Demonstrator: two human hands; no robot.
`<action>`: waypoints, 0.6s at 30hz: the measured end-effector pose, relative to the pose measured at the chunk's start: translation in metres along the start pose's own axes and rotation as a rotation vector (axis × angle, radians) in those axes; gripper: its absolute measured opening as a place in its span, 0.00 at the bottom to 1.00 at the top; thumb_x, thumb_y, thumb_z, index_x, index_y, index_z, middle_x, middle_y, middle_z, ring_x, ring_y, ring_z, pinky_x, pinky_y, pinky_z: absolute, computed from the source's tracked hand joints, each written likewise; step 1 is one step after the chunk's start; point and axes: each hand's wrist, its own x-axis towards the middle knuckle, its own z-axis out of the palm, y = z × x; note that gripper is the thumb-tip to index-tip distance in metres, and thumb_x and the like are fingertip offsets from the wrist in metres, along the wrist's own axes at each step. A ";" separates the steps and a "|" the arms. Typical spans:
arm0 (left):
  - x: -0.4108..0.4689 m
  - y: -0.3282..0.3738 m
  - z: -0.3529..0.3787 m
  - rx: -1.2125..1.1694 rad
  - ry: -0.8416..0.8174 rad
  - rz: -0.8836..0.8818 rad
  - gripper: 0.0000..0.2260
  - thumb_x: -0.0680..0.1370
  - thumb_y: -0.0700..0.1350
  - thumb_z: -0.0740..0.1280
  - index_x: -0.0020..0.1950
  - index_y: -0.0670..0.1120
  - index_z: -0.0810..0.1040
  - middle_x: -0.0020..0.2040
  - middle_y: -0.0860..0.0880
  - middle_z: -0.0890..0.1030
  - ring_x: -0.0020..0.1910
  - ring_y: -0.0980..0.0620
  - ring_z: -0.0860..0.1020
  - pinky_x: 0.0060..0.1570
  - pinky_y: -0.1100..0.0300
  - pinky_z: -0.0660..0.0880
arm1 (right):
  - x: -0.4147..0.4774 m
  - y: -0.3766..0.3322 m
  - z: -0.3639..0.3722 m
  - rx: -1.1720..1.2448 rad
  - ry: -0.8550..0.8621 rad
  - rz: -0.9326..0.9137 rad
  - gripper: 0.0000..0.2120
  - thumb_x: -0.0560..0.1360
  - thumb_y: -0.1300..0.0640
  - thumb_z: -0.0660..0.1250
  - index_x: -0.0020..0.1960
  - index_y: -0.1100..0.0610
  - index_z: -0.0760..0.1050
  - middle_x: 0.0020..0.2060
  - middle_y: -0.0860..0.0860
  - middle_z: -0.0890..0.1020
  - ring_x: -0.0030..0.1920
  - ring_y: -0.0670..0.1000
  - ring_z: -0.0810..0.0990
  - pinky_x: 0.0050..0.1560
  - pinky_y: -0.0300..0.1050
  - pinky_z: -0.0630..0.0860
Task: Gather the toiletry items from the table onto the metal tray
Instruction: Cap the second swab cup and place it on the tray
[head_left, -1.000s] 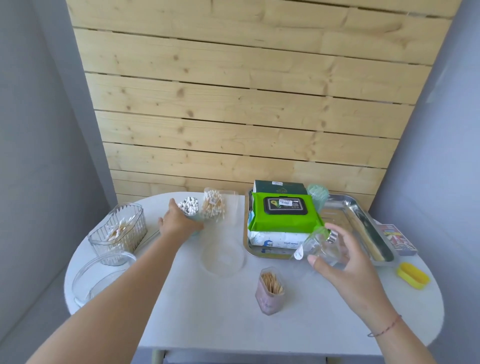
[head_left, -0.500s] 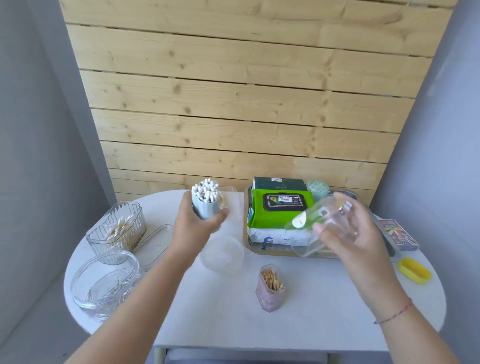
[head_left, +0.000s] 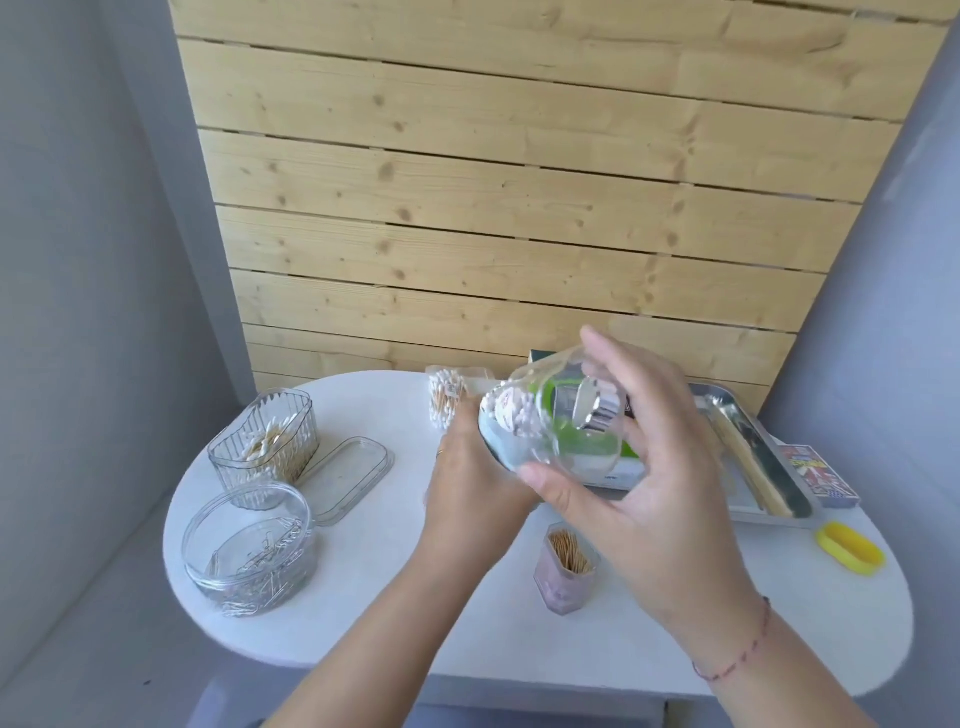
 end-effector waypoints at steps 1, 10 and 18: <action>-0.001 -0.001 0.001 0.009 0.006 0.002 0.21 0.62 0.54 0.71 0.53 0.62 0.69 0.49 0.59 0.80 0.51 0.54 0.79 0.46 0.50 0.79 | 0.001 0.000 0.001 -0.045 -0.021 -0.007 0.36 0.66 0.53 0.75 0.71 0.47 0.64 0.64 0.43 0.71 0.68 0.48 0.70 0.64 0.48 0.73; -0.005 -0.001 -0.001 -0.053 -0.041 0.038 0.27 0.63 0.50 0.78 0.57 0.57 0.69 0.45 0.55 0.83 0.42 0.57 0.81 0.38 0.61 0.78 | 0.025 0.007 -0.010 0.106 -0.150 0.143 0.35 0.66 0.54 0.74 0.69 0.40 0.65 0.63 0.45 0.73 0.66 0.47 0.72 0.62 0.41 0.75; -0.008 -0.002 0.005 -0.069 -0.081 0.095 0.33 0.61 0.53 0.78 0.58 0.66 0.65 0.52 0.57 0.80 0.51 0.55 0.79 0.48 0.58 0.78 | 0.040 0.021 -0.012 0.270 -0.204 0.321 0.32 0.61 0.46 0.74 0.65 0.40 0.71 0.61 0.46 0.78 0.63 0.43 0.75 0.58 0.51 0.78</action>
